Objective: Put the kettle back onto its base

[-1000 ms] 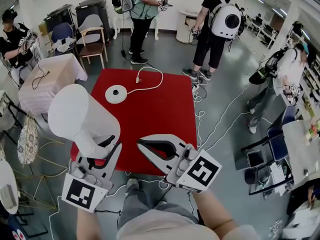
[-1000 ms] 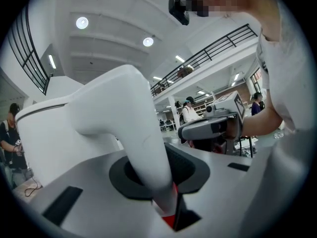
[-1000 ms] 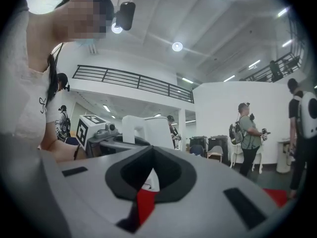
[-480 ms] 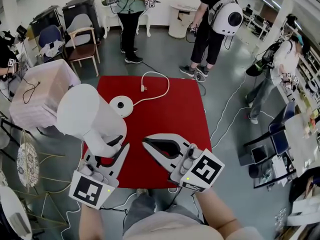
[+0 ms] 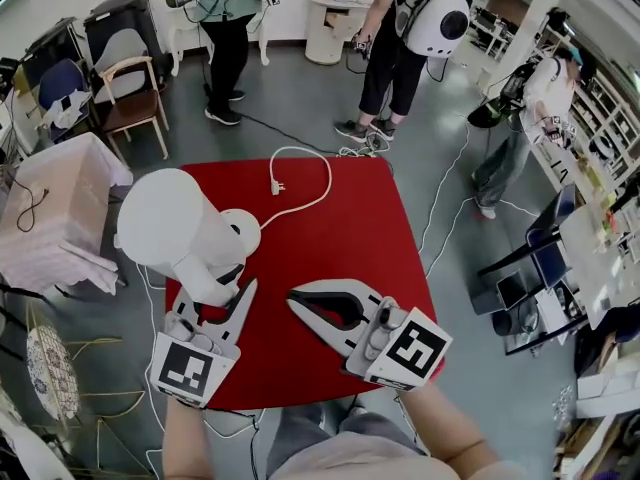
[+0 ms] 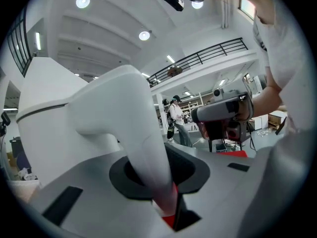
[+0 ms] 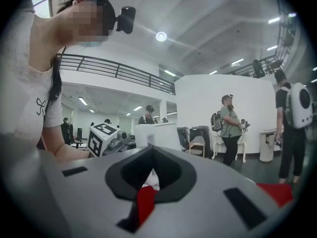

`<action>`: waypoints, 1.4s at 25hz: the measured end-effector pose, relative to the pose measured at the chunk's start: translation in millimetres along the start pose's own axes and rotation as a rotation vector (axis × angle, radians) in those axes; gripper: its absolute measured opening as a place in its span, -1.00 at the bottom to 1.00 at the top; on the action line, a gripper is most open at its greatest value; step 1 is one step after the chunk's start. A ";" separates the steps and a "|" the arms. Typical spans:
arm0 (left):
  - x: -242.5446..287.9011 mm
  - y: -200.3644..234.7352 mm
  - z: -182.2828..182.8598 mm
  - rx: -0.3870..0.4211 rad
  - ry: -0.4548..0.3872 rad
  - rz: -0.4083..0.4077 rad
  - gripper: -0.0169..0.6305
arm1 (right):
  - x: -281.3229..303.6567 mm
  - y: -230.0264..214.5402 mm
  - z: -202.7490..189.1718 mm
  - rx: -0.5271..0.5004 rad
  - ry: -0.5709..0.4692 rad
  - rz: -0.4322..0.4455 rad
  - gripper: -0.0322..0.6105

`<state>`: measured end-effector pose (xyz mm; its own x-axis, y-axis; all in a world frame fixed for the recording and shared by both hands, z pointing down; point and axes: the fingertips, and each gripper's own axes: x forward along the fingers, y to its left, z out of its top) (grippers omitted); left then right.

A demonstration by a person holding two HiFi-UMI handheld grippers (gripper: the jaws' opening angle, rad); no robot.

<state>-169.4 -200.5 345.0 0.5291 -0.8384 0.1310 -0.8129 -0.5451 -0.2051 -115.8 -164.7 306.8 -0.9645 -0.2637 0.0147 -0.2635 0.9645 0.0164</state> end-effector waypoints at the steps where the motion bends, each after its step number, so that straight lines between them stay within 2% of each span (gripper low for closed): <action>1: 6.7 5.2 -5.4 -0.004 -0.002 -0.006 -0.71 | 2.0 -5.0 -3.1 -0.003 0.007 -0.008 -0.88; 13: 69.3 47.1 -66.7 -0.027 0.019 -0.049 -0.71 | 14.9 -43.6 -29.7 0.043 0.058 -0.084 -0.88; 24: 104.4 44.6 -93.6 -0.067 0.046 -0.098 -0.71 | 14.6 -66.3 -43.4 0.069 0.084 -0.121 -0.88; 33: 119.5 40.3 -111.1 0.019 0.093 -0.123 -0.71 | 17.9 -70.2 -49.9 0.075 0.090 -0.118 -0.88; 35: 122.4 40.9 -110.9 0.017 0.090 -0.128 -0.71 | 18.9 -70.3 -49.5 0.075 0.090 -0.116 -0.88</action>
<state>-164.9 -325.7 460.2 0.6036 -0.7594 0.2430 -0.7356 -0.6479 -0.1975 -114.6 -238.1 355.4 -0.9229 -0.3701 0.1064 -0.3768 0.9249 -0.0511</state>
